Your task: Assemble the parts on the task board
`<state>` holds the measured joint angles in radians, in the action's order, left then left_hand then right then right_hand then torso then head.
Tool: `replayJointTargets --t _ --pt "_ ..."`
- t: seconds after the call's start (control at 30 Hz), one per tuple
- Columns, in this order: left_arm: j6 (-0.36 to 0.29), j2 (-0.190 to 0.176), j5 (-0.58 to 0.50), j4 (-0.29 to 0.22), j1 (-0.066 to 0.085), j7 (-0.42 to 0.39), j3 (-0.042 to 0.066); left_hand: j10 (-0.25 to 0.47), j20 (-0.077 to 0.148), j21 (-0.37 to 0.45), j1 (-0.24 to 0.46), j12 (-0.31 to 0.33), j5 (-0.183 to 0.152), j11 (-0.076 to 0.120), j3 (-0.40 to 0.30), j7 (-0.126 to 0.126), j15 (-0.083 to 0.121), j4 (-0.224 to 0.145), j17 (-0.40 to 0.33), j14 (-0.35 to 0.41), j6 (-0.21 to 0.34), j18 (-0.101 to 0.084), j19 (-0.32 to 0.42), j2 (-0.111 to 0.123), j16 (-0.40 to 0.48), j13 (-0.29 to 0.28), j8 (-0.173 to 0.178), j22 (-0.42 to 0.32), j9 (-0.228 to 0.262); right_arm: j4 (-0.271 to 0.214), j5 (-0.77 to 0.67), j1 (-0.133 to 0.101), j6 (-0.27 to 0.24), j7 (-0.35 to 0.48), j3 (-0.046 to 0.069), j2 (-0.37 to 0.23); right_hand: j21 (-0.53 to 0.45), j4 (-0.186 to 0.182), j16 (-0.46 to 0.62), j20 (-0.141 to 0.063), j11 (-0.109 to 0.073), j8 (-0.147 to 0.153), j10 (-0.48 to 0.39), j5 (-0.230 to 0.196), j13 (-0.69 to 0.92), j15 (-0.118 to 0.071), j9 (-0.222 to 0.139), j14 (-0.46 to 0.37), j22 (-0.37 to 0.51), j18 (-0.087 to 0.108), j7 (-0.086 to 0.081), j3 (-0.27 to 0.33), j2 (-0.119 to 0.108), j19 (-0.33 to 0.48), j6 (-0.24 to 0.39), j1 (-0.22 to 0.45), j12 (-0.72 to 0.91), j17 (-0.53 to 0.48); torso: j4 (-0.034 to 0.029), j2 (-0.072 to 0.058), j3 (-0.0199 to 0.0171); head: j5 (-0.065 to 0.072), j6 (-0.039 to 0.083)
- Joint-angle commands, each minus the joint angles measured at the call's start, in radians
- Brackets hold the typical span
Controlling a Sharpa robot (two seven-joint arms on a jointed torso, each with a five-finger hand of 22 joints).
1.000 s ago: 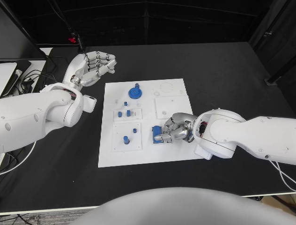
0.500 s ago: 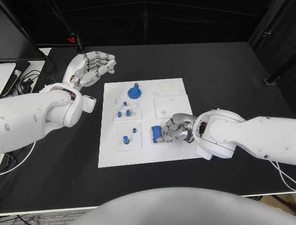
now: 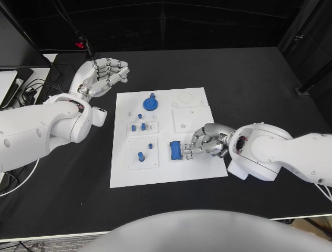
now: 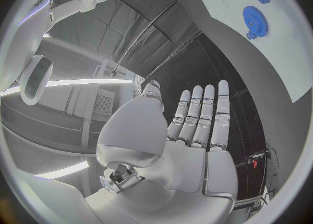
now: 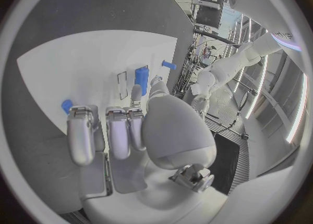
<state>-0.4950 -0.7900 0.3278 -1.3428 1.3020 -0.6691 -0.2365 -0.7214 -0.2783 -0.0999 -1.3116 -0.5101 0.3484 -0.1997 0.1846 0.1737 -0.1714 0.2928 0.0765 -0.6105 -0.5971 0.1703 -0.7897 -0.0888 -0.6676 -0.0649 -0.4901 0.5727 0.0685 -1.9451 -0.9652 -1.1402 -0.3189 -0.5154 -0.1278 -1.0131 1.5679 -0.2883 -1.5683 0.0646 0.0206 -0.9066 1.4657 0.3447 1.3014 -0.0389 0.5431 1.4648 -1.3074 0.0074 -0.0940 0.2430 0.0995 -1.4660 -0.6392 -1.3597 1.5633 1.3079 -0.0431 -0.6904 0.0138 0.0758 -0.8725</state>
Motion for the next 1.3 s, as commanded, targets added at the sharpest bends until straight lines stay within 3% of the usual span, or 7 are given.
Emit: replayJointTargets --t 0.03,0.2,0.43,0.57,0.83,1.07,1.3 --pt "0.005 0.0 -0.003 0.0 0.001 -0.005 0.001 -0.001 0.001 -0.006 -0.011 -0.006 0.004 0.008 0.002 0.063 0.001 -0.001 -0.001 -0.006 -0.007 0.01 -0.006 0.001 -0.005 0.001 -0.007 -0.001 -0.001 -0.029 -0.046 -0.002 -0.109 0.123 0.0 -0.054 0.003 0.0 -0.002 0.015 0.022 0.044 0.105 0.007 0.269 0.018 -0.03 0.106 -0.263 -0.007 -0.019 0.015 -0.009 -0.105 0.022 0.033 0.007 0.263 -0.0018 0.001 0.0017 0.006 0.0" --pt "0.004 0.001 -0.003 0.001 0.001 -0.005 0.001 -0.001 0.001 -0.006 -0.011 -0.006 0.004 0.008 0.002 0.063 0.001 -0.001 -0.001 -0.006 -0.007 0.01 -0.006 0.001 -0.005 0.001 -0.007 -0.001 -0.001 -0.045 -0.135 -0.001 -0.094 0.163 -0.001 -0.138 0.003 -0.001 -0.002 0.036 0.046 0.098 0.105 0.003 0.269 0.04 -0.08 0.106 -0.263 -0.007 -0.043 0.028 -0.018 -0.105 0.04 0.033 0.007 0.263 0.0018 -0.001 0.0004 0.019 0.0" --pt "0.005 0.003 -0.003 0.002 0.001 -0.004 0.001 -0.001 0.001 -0.006 -0.011 -0.006 0.004 0.008 0.002 0.063 0.001 -0.001 -0.001 -0.006 -0.007 0.01 -0.006 0.001 -0.005 0.001 -0.007 -0.001 -0.001 -0.056 -0.261 0.0 -0.048 0.094 -0.002 -0.217 0.003 -0.001 -0.002 0.048 0.055 0.118 0.105 0.026 0.269 0.049 -0.108 0.106 -0.263 -0.007 -0.052 0.031 -0.015 -0.105 0.042 0.038 0.007 0.263 0.0008 -0.001 -0.0018 0.044 0.0" --pt "0.005 0.003 -0.003 0.004 0.001 -0.004 0.001 -0.001 0.001 -0.006 -0.011 -0.006 0.004 0.008 0.002 0.063 0.001 -0.001 -0.001 -0.006 -0.007 0.01 -0.006 0.001 -0.005 0.001 -0.007 -0.001 -0.001 -0.053 -0.317 0.004 -0.019 0.035 -0.002 -0.228 0.003 -0.001 -0.002 0.051 0.057 0.124 0.105 0.035 0.269 0.05 -0.117 0.106 -0.263 -0.007 -0.054 0.032 -0.013 -0.105 0.041 0.039 0.007 0.263 0.0028 0.0 -0.0002 0.057 0.0" --pt "0.007 0.003 -0.003 0.005 0.0 -0.005 0.001 -0.001 0.001 -0.006 -0.011 -0.006 0.004 0.008 0.002 0.063 0.001 -0.001 -0.001 -0.006 -0.007 0.01 -0.006 0.001 -0.005 0.001 -0.007 -0.001 -0.001 -0.043 -0.404 0.02 0.072 -0.09 -0.003 -0.195 0.003 -0.003 -0.002 0.054 0.058 0.123 0.105 0.022 0.269 0.049 -0.137 0.106 -0.263 -0.007 -0.053 0.041 -0.01 -0.105 0.013 0.061 0.007 0.263 -0.0009 0.0 -0.0007 0.059 0.0" --pt "0.006 0.002 -0.003 0.005 -0.001 -0.005 0.001 -0.001 0.001 -0.006 -0.011 -0.006 0.004 0.008 0.002 0.063 0.001 -0.001 -0.001 -0.006 -0.007 0.01 -0.006 0.001 -0.005 0.001 -0.007 -0.001 -0.001 -0.026 -0.422 0.026 0.127 -0.137 -0.003 -0.168 0.003 -0.004 -0.002 0.053 0.058 0.128 0.105 0.006 0.269 0.048 -0.15 0.106 -0.263 -0.007 -0.052 0.046 -0.007 -0.105 0.005 0.075 0.007 0.263 -0.0004 0.0 -0.0006 0.053 0.0" --pt "0.006 0.002 -0.003 0.005 -0.002 -0.005 0.001 -0.001 0.001 -0.006 -0.011 -0.006 0.004 0.008 0.002 0.063 0.001 -0.001 -0.001 -0.006 -0.007 0.01 -0.006 0.001 -0.005 0.001 -0.007 -0.001 -0.001 -0.01 -0.431 0.033 0.15 -0.157 -0.003 -0.149 0.003 -0.004 -0.002 0.053 0.058 0.132 0.105 -0.002 0.269 0.048 -0.158 0.106 -0.263 -0.007 -0.052 0.05 -0.005 -0.105 0.002 0.087 0.007 0.263 0.0005 -0.001 -0.0007 0.05 0.0"
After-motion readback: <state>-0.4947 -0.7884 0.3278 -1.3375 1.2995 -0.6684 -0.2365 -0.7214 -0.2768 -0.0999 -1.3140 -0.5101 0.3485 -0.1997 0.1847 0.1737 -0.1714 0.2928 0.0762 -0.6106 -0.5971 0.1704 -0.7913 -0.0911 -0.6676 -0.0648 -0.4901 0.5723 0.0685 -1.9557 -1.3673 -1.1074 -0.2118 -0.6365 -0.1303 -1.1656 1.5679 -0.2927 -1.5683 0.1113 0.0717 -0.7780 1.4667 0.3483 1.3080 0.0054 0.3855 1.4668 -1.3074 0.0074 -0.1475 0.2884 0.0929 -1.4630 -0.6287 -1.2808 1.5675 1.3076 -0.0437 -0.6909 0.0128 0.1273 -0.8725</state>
